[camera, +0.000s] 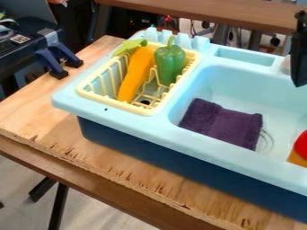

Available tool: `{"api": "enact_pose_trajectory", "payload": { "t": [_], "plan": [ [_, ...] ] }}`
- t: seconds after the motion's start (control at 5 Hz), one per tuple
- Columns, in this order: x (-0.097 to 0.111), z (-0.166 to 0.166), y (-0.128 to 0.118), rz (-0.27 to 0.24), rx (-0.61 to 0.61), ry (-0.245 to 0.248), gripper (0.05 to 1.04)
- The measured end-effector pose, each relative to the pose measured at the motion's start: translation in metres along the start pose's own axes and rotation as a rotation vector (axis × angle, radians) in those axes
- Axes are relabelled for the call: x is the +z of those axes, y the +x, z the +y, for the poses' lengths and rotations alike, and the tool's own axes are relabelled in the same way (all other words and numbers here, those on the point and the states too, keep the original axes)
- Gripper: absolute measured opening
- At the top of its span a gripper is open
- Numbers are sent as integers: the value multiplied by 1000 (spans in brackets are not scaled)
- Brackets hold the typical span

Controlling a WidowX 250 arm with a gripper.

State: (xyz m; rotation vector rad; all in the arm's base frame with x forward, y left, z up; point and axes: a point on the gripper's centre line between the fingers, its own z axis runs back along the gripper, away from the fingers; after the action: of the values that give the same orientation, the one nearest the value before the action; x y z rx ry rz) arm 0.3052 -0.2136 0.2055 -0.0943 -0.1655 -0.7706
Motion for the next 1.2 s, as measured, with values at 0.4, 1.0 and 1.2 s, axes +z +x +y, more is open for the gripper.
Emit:
{"api": "enact_pose_trajectory", "payload": {
  "t": [0.4, 1.0, 1.2],
  "plan": [
    [-11, 27, -3, -2, 30, -60, 1003],
    [39, 82, -13, -124, 157, 40, 1003],
    [50, 98, -12, -89, 183, 112, 1003]
  ]
}}
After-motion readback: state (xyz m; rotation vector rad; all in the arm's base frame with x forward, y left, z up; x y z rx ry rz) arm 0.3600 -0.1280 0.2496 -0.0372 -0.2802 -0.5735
